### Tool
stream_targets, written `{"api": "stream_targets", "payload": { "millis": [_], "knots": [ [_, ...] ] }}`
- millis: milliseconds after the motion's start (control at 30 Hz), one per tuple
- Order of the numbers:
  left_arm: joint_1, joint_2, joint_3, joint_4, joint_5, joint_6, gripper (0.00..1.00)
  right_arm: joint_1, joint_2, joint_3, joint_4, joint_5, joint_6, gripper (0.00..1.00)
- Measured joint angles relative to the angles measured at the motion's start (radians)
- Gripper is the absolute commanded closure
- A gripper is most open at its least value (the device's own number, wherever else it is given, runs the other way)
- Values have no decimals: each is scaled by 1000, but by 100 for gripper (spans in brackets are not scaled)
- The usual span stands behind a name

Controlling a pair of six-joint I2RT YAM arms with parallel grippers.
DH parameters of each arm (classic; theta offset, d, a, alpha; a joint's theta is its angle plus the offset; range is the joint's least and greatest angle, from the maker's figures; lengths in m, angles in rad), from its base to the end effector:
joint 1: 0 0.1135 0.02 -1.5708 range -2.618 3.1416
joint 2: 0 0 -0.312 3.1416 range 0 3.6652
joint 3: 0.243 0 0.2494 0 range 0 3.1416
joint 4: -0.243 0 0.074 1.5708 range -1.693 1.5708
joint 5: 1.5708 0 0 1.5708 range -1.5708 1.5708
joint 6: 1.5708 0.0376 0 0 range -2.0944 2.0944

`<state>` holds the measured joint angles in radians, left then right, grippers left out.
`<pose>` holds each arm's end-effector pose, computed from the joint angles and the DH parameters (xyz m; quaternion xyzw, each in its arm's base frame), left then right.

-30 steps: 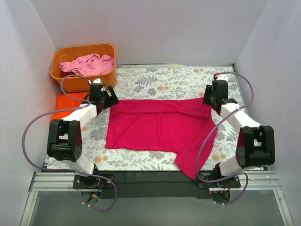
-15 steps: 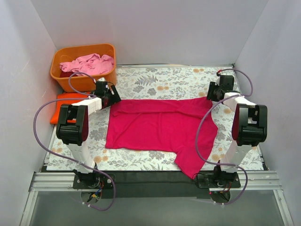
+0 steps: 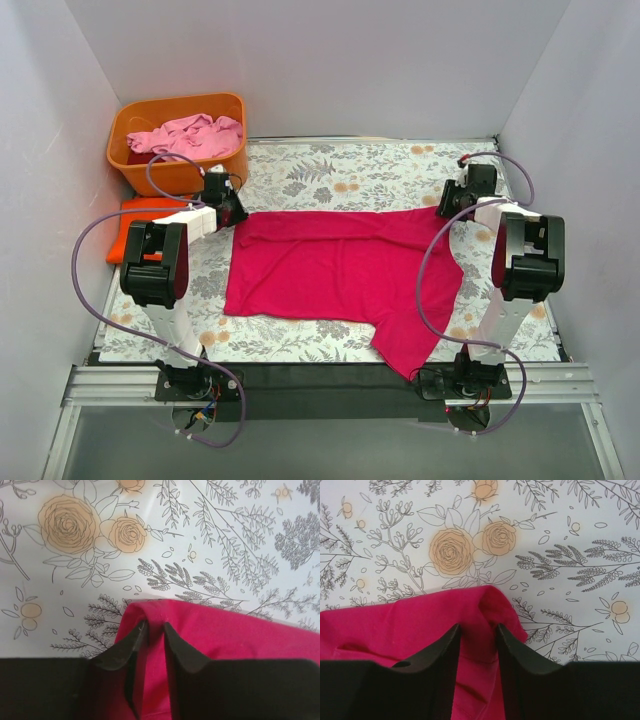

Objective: Fold and stack the t-shirts
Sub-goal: Fold the tshirt

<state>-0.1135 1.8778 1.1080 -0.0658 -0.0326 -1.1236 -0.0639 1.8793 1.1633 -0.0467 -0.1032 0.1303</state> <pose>0.4022 -0.0446 0.2028 -0.4566 0.8137 -0.1960 0.3016 0.4167 -0.0228 0.2202 0.0688 0.9159 0.0604 0.3908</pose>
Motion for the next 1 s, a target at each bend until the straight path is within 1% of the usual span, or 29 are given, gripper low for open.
{"api": "stream_targets", "payload": {
  "millis": [33,100,400,433,467,500,533,567,600,633,667,700,800,1000],
  "knots": [
    [0,0,0,0,0,-3,98,-6,6,0,4,-5,3,87],
    [0,0,0,2,-2,5,100,-23,26,0,7,-12,15,98],
    [0,0,-8,9,-58,6,100,-81,42,2,19,-15,36,99],
    [0,0,-8,9,-61,5,95,-84,42,4,18,-15,39,93],
    [0,0,-8,9,-61,4,78,-85,42,6,18,-16,39,89],
    [0,0,-8,9,-60,3,70,-85,42,8,19,-20,40,82],
    [0,0,-8,10,-56,1,55,-85,42,13,19,-35,40,74],
    [0,0,-8,9,-56,0,46,-85,42,13,19,-39,42,70],
    [0,0,-8,9,-51,5,39,-82,40,13,19,-42,43,66],
    [0,-3,-8,7,-48,3,31,-77,38,13,18,-42,43,59],
    [0,-6,-8,5,-45,-1,29,-76,35,13,19,-42,37,57],
    [-1,-13,-8,2,-42,-6,28,-69,25,12,18,-38,36,55],
    [-5,-66,-12,-18,-38,-15,28,-50,-18,-1,19,-20,42,54],
    [-42,-254,-94,-38,-39,-72,33,-26,-146,-73,23,21,66,54]
  ]
}}
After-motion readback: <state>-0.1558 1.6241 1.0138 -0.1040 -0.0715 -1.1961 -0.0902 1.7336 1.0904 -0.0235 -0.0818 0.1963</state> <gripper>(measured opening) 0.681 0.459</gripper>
